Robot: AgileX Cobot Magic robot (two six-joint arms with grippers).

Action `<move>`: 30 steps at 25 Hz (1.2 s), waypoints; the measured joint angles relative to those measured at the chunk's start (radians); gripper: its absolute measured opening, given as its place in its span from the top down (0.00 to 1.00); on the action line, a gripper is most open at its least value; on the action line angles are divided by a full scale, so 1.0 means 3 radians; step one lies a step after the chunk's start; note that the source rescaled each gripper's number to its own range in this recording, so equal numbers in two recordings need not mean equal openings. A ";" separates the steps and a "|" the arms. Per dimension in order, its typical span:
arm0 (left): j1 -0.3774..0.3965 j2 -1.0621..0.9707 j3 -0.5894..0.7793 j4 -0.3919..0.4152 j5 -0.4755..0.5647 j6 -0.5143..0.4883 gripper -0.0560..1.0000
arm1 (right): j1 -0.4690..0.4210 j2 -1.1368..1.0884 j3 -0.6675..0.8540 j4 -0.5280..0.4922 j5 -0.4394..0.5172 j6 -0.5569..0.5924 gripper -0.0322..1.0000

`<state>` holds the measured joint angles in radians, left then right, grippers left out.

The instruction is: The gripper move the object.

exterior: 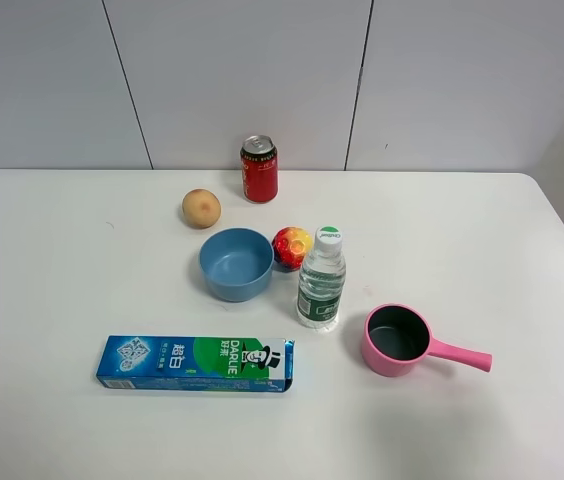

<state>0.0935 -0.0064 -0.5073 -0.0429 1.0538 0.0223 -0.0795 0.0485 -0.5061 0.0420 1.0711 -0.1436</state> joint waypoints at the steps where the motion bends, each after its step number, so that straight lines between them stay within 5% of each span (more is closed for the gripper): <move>1: 0.0000 0.0000 0.0000 0.0000 0.0000 0.0000 0.00 | 0.0000 -0.0038 0.0001 0.0000 -0.0007 0.0003 0.00; 30: 0.0000 0.0000 0.0000 0.0000 0.0000 0.0000 0.00 | 0.0007 -0.0169 0.0005 -0.0090 -0.0008 0.0173 0.00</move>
<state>0.0935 -0.0064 -0.5073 -0.0429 1.0538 0.0223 -0.0775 -0.0023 -0.5046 0.0151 1.0685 -0.0918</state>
